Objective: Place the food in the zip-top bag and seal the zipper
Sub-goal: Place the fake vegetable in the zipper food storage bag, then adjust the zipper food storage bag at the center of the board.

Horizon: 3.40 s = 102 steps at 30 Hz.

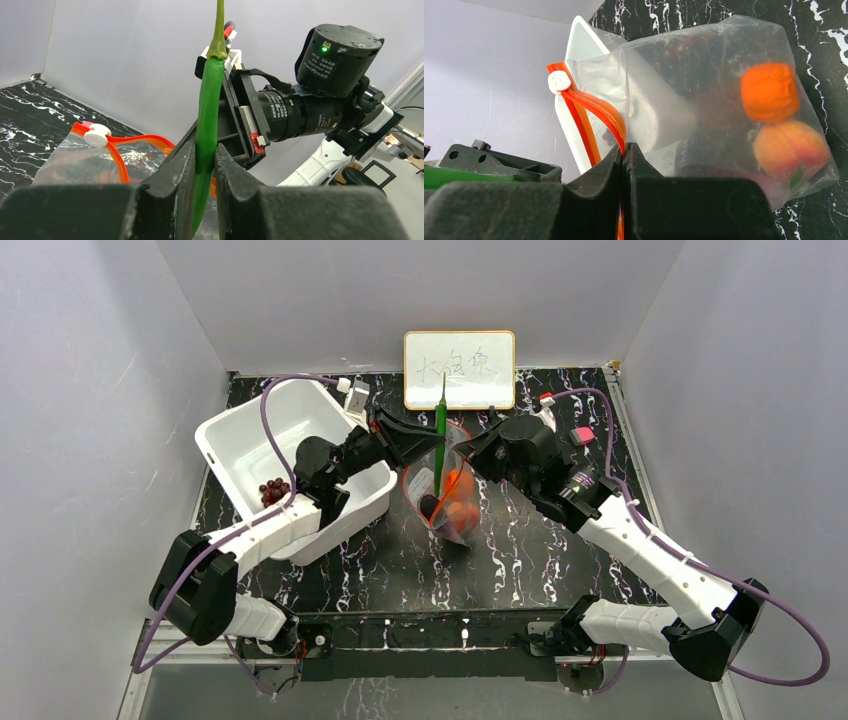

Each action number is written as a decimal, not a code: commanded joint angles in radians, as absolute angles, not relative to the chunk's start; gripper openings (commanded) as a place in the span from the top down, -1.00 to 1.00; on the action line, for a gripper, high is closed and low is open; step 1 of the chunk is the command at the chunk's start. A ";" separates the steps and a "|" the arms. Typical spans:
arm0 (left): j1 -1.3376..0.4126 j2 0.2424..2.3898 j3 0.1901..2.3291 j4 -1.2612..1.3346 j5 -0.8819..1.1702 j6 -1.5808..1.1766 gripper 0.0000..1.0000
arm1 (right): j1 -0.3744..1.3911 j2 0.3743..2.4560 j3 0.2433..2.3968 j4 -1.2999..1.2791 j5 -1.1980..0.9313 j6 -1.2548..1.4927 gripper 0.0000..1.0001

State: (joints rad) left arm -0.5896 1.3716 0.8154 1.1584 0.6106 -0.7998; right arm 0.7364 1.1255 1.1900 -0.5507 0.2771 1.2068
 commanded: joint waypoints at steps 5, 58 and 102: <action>-0.604 1.359 0.768 1.253 0.604 -0.756 1.00 | 0.730 1.104 1.245 -0.467 0.296 1.226 1.00; -0.614 1.094 0.966 0.016 0.412 -0.280 -0.30 | 0.731 1.069 1.150 -0.443 0.162 0.985 1.00; -0.614 1.248 0.977 0.400 0.622 -0.723 1.00 | 0.731 1.079 1.303 -0.757 0.185 0.460 0.17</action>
State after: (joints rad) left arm -0.6109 1.2415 0.9798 0.2932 0.5793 -0.6762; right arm 0.7364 1.1492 1.2625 -0.7193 0.2577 0.6807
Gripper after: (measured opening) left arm 0.009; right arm 0.367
